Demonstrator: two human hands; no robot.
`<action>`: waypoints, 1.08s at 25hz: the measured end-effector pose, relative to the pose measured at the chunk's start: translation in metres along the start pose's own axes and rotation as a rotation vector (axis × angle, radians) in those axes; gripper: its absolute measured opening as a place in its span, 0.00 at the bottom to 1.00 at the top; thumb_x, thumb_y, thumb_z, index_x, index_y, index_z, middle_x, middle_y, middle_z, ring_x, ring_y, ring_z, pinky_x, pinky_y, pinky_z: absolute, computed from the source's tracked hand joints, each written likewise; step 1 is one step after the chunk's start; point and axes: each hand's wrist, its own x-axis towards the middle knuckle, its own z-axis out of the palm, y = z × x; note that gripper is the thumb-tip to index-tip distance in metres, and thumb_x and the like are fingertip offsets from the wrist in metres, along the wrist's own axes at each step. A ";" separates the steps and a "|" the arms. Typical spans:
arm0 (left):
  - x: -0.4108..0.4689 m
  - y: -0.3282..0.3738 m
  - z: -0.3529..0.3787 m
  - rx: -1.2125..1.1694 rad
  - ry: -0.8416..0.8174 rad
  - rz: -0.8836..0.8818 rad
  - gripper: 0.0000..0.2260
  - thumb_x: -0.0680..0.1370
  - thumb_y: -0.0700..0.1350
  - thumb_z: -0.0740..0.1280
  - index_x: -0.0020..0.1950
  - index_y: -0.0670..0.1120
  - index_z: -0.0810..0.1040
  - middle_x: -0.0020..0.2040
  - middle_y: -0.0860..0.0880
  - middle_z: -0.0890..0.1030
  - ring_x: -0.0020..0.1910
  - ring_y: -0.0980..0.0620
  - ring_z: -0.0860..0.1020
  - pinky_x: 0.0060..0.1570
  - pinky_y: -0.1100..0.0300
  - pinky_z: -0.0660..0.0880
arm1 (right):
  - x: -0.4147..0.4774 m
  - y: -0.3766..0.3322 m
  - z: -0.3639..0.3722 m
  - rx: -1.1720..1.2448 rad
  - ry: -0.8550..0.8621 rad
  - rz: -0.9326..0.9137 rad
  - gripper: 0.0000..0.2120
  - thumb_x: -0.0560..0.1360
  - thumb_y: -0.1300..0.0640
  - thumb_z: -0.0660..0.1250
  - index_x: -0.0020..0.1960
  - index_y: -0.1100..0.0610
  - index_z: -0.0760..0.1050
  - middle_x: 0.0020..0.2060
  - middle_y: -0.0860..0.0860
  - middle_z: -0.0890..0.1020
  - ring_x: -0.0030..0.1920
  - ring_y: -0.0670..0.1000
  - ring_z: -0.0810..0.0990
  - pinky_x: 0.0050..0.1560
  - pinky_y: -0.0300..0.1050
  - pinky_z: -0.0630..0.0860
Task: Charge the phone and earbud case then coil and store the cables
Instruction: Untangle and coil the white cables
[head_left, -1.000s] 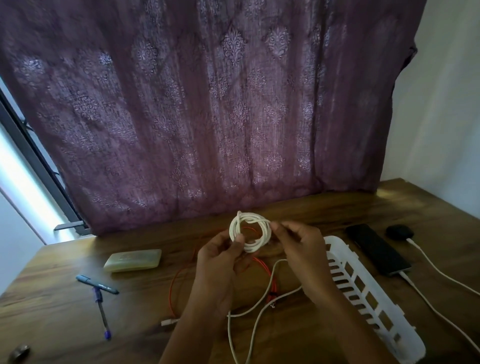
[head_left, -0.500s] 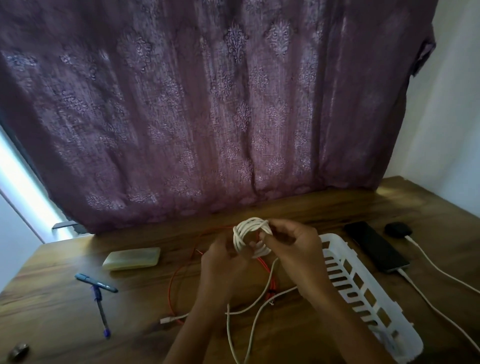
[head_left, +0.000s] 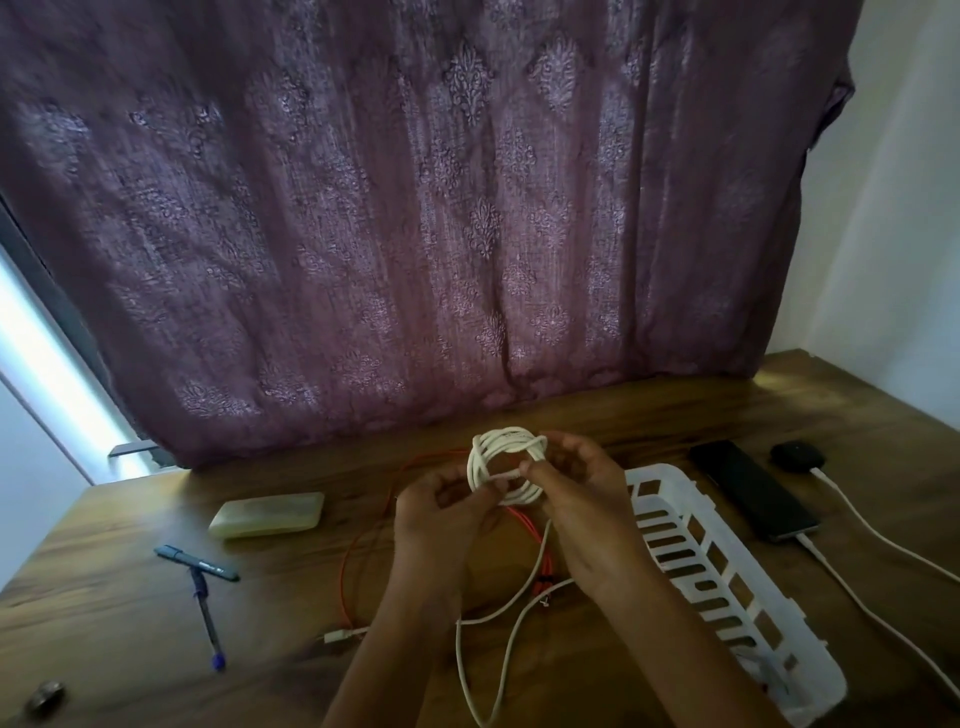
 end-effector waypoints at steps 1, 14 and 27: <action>0.000 0.000 0.000 0.013 -0.010 0.017 0.07 0.70 0.35 0.72 0.47 0.40 0.81 0.43 0.43 0.85 0.46 0.45 0.83 0.52 0.50 0.78 | 0.001 0.001 0.002 0.021 0.013 0.017 0.15 0.70 0.66 0.70 0.54 0.53 0.76 0.51 0.55 0.81 0.54 0.55 0.80 0.57 0.57 0.77; 0.006 0.004 -0.023 -0.194 -0.269 -0.068 0.15 0.71 0.42 0.65 0.54 0.37 0.79 0.50 0.39 0.82 0.48 0.46 0.80 0.51 0.56 0.77 | 0.000 -0.010 -0.007 0.155 -0.266 0.162 0.11 0.72 0.67 0.67 0.54 0.65 0.76 0.49 0.61 0.83 0.48 0.54 0.83 0.46 0.45 0.81; -0.001 0.007 -0.028 -0.368 -0.128 -0.186 0.10 0.73 0.40 0.65 0.50 0.35 0.78 0.43 0.41 0.84 0.41 0.50 0.84 0.44 0.61 0.79 | -0.017 0.001 -0.001 -0.264 -0.137 -0.099 0.13 0.70 0.59 0.72 0.54 0.56 0.79 0.46 0.50 0.84 0.46 0.46 0.83 0.46 0.40 0.80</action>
